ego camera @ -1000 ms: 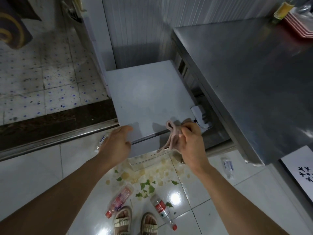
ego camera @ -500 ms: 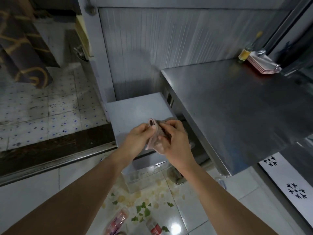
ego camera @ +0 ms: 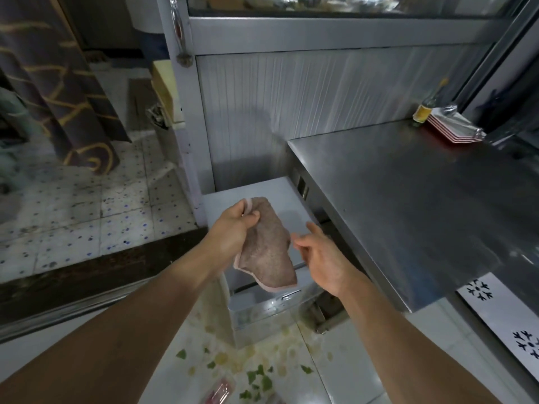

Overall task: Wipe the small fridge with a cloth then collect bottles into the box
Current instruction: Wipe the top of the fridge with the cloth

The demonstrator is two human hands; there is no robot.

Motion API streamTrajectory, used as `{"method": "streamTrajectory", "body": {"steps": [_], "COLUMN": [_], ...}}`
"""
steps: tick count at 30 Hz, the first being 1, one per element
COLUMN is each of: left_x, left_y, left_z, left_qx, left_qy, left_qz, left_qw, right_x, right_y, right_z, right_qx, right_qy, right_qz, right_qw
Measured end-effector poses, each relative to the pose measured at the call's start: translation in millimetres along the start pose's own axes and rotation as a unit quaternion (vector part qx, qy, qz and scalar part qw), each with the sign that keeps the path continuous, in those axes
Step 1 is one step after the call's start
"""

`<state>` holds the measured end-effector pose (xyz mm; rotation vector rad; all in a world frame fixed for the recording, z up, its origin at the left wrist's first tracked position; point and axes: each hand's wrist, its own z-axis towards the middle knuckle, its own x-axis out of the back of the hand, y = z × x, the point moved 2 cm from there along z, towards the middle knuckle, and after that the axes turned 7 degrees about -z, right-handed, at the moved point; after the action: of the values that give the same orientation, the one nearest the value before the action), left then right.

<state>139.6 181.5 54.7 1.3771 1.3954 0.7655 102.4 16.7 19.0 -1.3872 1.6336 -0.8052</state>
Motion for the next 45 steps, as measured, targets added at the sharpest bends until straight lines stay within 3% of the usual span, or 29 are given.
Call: {"method": "streamTrajectory", "body": {"steps": [2,4,7,9,11,14,16,18,20,22,26,29,33,34,37,38,42,45], "left_x": [8,15,28,37,42,41,40,35,28,17,-5,-23,-56,-62,-61,-55,-30,-16], "left_y": [5,10,14,10,4,-7,-15,-24,-34,-45,-72,-86,-100,-105,-124,-129,-147,-157], "left_z": [1,3,9,19,29,38,43,45,47,50,65,84,120,129,146,149,161,169], "left_qx": [-0.004,-0.001,0.004,0.004,0.003,0.037,0.074,0.076,0.043,-0.020,-0.036,0.007,-0.023,-0.015,-0.005,-0.014,-0.056,-0.074], "left_qy": [-0.020,-0.041,-0.056,-0.029,0.015,0.079,0.047,-0.031,-0.080,-0.085,-0.108,-0.103,-0.061,-0.065,-0.085,-0.084,-0.070,-0.047], "left_qz": [0.000,-0.011,-0.016,0.068,0.166,0.137,0.079,0.113,0.254,0.403,0.488,0.453,0.406,0.400,0.481,0.506,0.582,0.617], "left_qw": [1.000,0.999,0.998,0.997,0.986,0.987,0.993,0.990,0.963,0.911,0.866,0.885,0.912,0.914,0.872,0.859,0.809,0.782], "right_x": [-7,-14,-15,-12,-7,1,11,22,30,38,70,95,116,117,114,111,106,110], "right_y": [3,5,2,-6,-12,-16,-12,-5,2,11,37,45,58,65,90,96,111,121], "right_z": [0,2,15,19,20,16,13,11,11,11,13,17,38,43,51,54,86,113], "right_qx": [-0.012,-0.021,0.007,0.042,0.069,0.063,0.049,0.053,0.068,0.073,0.050,0.045,0.030,0.013,-0.001,0.028,0.190,0.187], "right_qy": [-0.067,-0.114,-0.041,0.039,0.056,0.022,-0.002,0.020,0.057,0.082,0.106,0.167,0.255,0.265,0.280,0.263,0.108,0.022], "right_qz": [0.076,0.076,0.084,0.013,-0.065,-0.124,-0.156,-0.280,-0.409,-0.470,-0.520,-0.478,-0.424,-0.455,-0.663,-0.693,-0.731,-0.782], "right_qw": [0.995,0.990,0.996,0.998,0.994,0.990,0.987,0.958,0.908,0.876,0.846,0.861,0.869,0.850,0.694,0.671,0.646,0.595]}}
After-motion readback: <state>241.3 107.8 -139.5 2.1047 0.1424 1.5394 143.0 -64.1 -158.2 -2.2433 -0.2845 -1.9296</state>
